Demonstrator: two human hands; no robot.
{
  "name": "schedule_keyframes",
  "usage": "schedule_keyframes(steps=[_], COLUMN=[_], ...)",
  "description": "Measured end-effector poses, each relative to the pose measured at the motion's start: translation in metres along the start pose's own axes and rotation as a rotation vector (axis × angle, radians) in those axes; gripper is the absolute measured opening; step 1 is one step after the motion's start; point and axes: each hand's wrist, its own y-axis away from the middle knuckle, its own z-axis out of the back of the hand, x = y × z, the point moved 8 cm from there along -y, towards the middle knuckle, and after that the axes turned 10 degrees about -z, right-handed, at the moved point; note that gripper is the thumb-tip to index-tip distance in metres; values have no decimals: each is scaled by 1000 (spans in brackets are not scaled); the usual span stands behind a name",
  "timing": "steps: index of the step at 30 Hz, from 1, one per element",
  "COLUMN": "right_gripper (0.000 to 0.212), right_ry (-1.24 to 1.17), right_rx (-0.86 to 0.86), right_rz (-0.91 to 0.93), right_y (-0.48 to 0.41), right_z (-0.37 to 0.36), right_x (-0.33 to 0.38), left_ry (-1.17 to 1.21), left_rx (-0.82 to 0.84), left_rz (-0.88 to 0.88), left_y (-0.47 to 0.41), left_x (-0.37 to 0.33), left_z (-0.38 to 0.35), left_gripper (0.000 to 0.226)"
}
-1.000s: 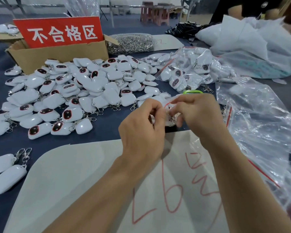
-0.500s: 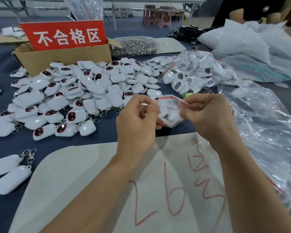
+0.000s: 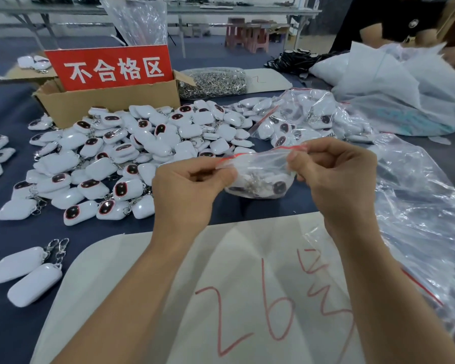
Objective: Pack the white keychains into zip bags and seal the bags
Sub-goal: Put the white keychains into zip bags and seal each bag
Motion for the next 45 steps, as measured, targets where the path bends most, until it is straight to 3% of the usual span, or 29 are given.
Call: schedule_keyframes(steps=[7,15,24,28,31,35,39,45], right_gripper=[10,24,30,34,22,14,13,17], right_ry=[-120,-116,-160,-215,-227,-227,-191,-134], right_rx=[98,154,146,141,136,134,206,179], right_rz=[86,-153,-295,-302,-304,-311,-281,-213], right_y=[6,0,0,2,5,7,9,11], right_z=[-4,-21,-30,-33,-36,-40,-45,-46], right_x=[16,-17,-38,-36,-35,-37,-33,-29], left_ry=[204,226,185,198,187,199,236,236], left_rx=[-74,-114,-91,-119,-129,-40,-62,-105], left_rz=[-51,291,341,313,300,358,440,375], left_y=[-9,0,1,2,4,12,17,11], left_x=[-30,11,20,15,14,15,19,18], left_z=[16,13,12,11,9,-3,-6,-5], left_gripper=[16,1,28,30,27,18,11,25])
